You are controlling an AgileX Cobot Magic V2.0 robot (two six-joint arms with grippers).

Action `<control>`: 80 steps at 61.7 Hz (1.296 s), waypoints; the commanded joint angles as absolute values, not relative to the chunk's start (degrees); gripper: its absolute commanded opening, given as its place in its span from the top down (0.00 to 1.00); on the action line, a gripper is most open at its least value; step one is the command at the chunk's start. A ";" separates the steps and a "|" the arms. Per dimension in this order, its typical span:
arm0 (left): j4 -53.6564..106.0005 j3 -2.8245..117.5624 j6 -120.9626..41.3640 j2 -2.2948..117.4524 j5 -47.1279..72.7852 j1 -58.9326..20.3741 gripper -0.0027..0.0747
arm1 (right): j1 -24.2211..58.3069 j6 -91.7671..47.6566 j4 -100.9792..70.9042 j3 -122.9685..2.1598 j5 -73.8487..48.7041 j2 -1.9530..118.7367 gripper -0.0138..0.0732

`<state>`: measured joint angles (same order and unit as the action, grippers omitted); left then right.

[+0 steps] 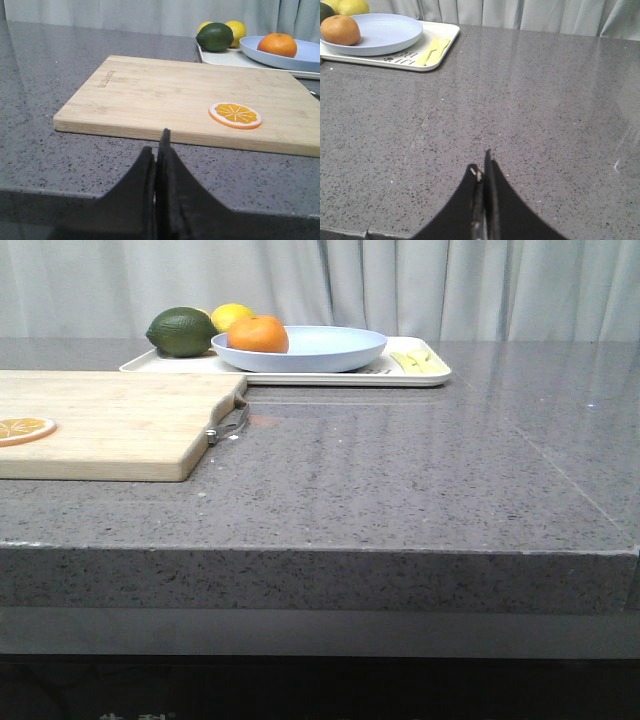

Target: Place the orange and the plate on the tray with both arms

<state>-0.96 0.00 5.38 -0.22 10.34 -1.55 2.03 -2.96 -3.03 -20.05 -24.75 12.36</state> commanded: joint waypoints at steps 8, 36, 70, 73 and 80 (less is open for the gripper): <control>-0.50 -0.40 5.81 -1.35 5.25 -1.43 0.99 | 2.08 -3.52 -2.43 -20.53 -18.88 12.84 0.91; -0.50 -0.40 5.81 -1.35 5.25 -1.43 0.99 | 1.62 -3.52 -2.48 -0.09 2.03 5.35 0.91; -0.50 -0.40 5.81 -1.35 5.25 -1.43 0.99 | 1.62 -3.52 -2.48 1.29 -5.09 -1.82 0.91; -0.50 -0.40 5.81 -1.35 5.25 -1.43 0.99 | 1.62 -3.52 -2.48 1.29 -5.09 -1.82 0.91; -0.50 -0.40 5.81 -1.35 5.25 -1.43 0.99 | 1.62 -3.52 -2.48 1.29 -5.09 -1.82 0.91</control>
